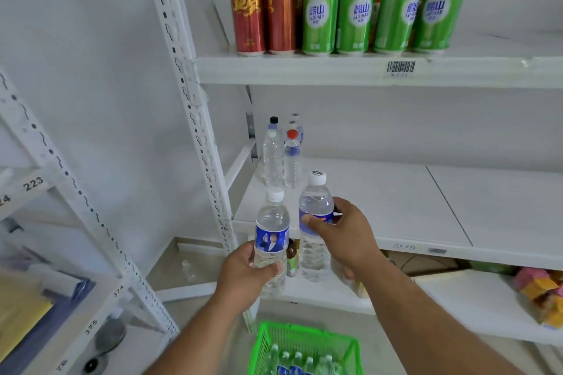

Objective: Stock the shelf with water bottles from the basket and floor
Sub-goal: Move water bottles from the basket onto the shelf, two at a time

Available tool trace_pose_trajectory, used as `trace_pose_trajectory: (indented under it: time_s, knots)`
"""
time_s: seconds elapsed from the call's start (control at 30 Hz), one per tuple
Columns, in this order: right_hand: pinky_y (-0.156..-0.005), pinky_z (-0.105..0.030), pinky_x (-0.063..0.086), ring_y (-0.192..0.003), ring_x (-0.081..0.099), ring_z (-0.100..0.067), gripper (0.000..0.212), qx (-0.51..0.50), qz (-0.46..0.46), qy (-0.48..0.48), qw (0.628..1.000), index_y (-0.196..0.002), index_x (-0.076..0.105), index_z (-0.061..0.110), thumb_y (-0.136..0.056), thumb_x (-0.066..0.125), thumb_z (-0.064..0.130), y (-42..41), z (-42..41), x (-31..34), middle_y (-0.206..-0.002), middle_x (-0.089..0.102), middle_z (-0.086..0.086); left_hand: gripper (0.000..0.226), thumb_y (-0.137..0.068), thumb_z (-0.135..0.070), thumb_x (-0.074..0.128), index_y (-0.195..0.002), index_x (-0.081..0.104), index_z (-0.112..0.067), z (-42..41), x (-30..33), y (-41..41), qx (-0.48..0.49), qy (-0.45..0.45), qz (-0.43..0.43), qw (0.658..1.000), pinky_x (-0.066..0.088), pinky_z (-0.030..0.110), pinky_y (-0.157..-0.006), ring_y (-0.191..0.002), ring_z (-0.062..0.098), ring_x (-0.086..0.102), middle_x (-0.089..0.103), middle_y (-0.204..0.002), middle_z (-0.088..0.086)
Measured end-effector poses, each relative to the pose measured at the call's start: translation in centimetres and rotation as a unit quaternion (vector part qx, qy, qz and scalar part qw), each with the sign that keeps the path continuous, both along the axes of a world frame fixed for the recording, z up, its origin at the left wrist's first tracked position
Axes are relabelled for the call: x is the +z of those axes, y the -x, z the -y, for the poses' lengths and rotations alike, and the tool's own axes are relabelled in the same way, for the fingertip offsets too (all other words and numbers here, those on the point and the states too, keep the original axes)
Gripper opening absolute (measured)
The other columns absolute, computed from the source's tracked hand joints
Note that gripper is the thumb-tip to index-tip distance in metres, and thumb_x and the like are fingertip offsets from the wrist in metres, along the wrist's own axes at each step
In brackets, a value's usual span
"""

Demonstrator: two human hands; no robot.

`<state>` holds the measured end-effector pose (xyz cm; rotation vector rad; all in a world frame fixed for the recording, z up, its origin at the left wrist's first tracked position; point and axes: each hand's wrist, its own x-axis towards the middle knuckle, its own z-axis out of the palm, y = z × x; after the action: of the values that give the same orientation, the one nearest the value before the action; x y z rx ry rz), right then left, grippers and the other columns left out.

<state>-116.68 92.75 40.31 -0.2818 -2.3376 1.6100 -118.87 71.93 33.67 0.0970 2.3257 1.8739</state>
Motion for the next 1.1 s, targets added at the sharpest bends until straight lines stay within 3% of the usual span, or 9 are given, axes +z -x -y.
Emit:
trace_pose_trajectory:
  time_s: [0.4, 0.5, 0.57, 0.63, 0.73, 1.1]
  knots:
    - [-0.064, -0.014, 0.045, -0.083, 0.062, 0.011, 0.023, -0.017, 0.016, 0.002, 1.0, -0.086, 0.063, 0.052, -0.074, 0.079, 0.039, 8.3, -0.6, -1.6, -0.086, 0.068, 0.034, 0.032, -0.071, -0.021, 0.085, -0.098, 0.073, -0.033, -0.5, -1.7, 9.2, 0.0, 0.053, -0.01, 0.999, 0.049, 0.019, -0.07, -0.08, -0.003, 0.069, 0.076, -0.09, -0.017]
    - [-0.062, -0.013, 0.042, -0.08, 0.062, 0.01, 0.022, -0.029, 0.017, -0.006, 0.999, -0.083, 0.065, 0.052, -0.073, 0.078, 0.037, 10.9, 0.2, -1.6, -0.085, 0.068, 0.033, 0.035, -0.071, -0.023, 0.084, -0.102, 0.07, -0.032, -0.3, -2.6, 12.5, -0.015, 0.047, -0.003, 0.999, 0.052, 0.021, -0.073, -0.089, 0.003, 0.07, 0.076, -0.098, -0.008]
    - [-0.062, -0.013, 0.042, -0.077, 0.063, 0.008, 0.022, -0.04, 0.021, -0.003, 0.999, -0.084, 0.067, 0.049, -0.072, 0.079, 0.034, 12.7, 0.6, -1.8, -0.082, 0.07, 0.03, 0.039, -0.071, -0.028, 0.084, -0.106, 0.069, -0.034, -0.2, -3.1, 14.9, -0.019, 0.063, -0.002, 0.998, 0.054, 0.031, -0.087, -0.103, 0.012, 0.065, 0.071, -0.109, -0.005]
    - [-0.063, -0.016, 0.043, -0.075, 0.063, 0.005, 0.022, -0.054, 0.029, 0.001, 0.998, -0.086, 0.068, 0.044, -0.07, 0.079, 0.033, 14.5, 0.8, -2.0, -0.081, 0.07, 0.027, 0.041, -0.071, -0.031, 0.085, -0.107, 0.066, -0.036, -0.2, -3.6, 17.1, -0.024, 0.08, -0.005, 0.997, 0.049, 0.032, -0.09, -0.11, 0.013, 0.06, 0.065, -0.116, -0.007]
    - [-0.065, -0.019, 0.046, -0.074, 0.064, 0.003, 0.021, -0.069, 0.038, 0.007, 0.997, -0.086, 0.069, 0.04, -0.07, 0.08, 0.032, 16.9, 0.9, -2.6, -0.081, 0.071, 0.024, 0.043, -0.07, -0.034, 0.085, -0.108, 0.065, -0.036, -0.4, -4.3, 19.9, -0.027, 0.107, -0.011, 0.994, 0.043, 0.026, -0.085, -0.11, 0.011, 0.057, 0.059, -0.118, -0.006]
    - [-0.061, -0.012, 0.042, -0.079, 0.062, 0.011, 0.028, -0.076, 0.052, 0.002, 0.996, -0.091, 0.066, 0.048, -0.072, 0.08, 0.033, 25.1, -0.1, -4.6, -0.085, 0.068, 0.032, 0.048, -0.068, -0.034, 0.087, -0.111, 0.067, -0.028, -3.2, -6.0, 29.2, -0.019, 0.117, -0.015, 0.993, 0.05, 0.029, -0.087, -0.105, 0.014, 0.061, 0.062, -0.115, -0.001]
